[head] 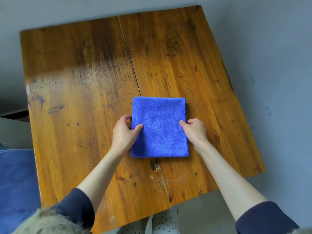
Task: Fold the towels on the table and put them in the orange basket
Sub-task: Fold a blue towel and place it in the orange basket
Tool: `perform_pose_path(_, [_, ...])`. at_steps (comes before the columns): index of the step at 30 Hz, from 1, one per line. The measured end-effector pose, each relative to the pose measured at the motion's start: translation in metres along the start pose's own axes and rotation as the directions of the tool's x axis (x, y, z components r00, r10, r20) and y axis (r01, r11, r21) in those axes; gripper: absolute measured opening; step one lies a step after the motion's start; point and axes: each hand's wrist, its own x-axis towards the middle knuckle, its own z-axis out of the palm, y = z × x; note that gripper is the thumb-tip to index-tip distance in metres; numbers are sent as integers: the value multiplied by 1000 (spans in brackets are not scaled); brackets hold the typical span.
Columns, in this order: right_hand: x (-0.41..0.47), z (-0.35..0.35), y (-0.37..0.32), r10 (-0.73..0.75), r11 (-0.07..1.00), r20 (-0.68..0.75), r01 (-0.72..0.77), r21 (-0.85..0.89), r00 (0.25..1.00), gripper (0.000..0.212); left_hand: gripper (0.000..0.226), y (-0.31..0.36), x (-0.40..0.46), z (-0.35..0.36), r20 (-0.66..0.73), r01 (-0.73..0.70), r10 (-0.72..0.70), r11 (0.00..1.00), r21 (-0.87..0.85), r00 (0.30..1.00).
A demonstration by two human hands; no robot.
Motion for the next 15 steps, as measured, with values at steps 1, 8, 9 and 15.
perform_pose_path(1, [0,-1,-1,14,1000,20,-14,26,1000,34,50,1,0,0,23,14,-14,1000,4,1000])
perform_pose_path(8, [-5,-6,-2,37,996,151,-48,76,988,22,47,3,-2,-4,184,195,-164,967,-165,969])
perform_pose_path(9, [-7,-7,-1,20,997,149,-32,77,989,21,44,3,-3,-5,196,216,-179,959,-184,964])
perform_pose_path(15, [-24,-20,-1,-85,986,249,47,157,965,25,35,7,-23,-11,191,256,-214,938,-233,958])
